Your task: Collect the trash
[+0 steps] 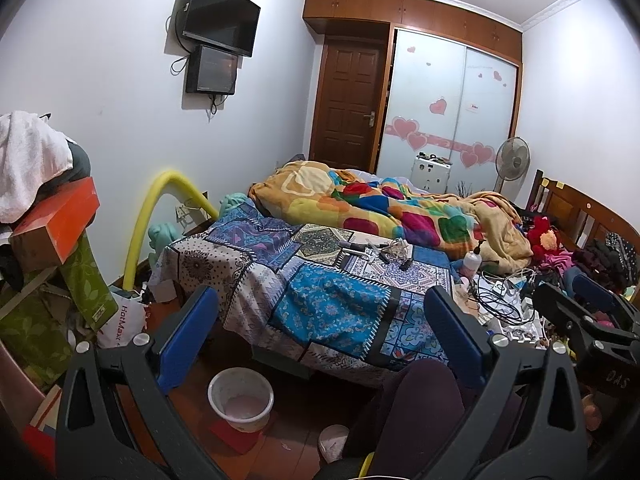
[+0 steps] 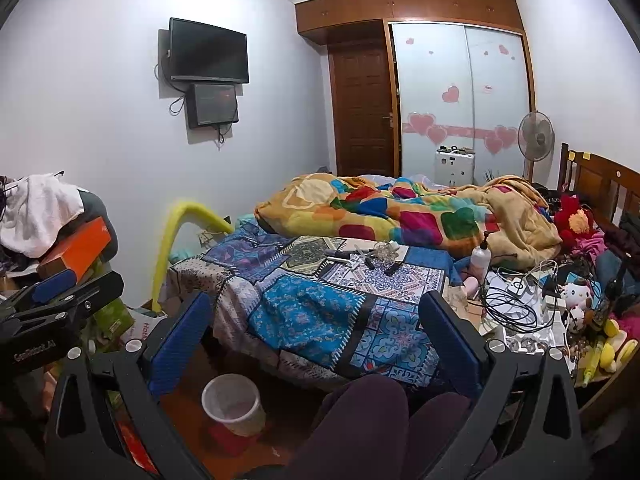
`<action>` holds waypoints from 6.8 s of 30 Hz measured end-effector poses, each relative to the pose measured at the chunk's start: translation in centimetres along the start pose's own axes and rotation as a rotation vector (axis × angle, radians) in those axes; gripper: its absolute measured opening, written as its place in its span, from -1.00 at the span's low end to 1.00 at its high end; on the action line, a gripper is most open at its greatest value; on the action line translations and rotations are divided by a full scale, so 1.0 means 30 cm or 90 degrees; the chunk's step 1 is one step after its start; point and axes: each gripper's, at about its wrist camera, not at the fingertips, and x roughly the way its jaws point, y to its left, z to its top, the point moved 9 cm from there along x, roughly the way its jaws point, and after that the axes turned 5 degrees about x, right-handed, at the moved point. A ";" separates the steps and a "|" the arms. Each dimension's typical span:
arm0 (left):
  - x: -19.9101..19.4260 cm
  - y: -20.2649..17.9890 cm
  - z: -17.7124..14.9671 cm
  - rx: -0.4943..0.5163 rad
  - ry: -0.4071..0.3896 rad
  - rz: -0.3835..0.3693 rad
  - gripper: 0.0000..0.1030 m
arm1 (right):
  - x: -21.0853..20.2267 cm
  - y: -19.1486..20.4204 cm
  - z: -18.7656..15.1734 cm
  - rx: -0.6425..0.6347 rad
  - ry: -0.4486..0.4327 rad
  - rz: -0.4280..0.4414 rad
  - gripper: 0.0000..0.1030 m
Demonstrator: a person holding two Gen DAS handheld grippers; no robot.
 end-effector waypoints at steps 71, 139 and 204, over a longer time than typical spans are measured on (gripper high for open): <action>1.686 -0.443 -0.009 0.031 0.277 -0.054 0.70 | 1.431 -0.740 -0.094 0.103 0.339 0.006 0.30; 1.842 -0.439 -0.204 0.002 0.392 -0.045 -0.84 | 1.509 -0.786 -0.150 0.028 0.347 0.019 -0.61; 0.941 0.649 -0.897 -0.264 0.571 0.161 -0.84 | 1.128 0.635 -0.779 -0.254 0.605 0.285 -0.61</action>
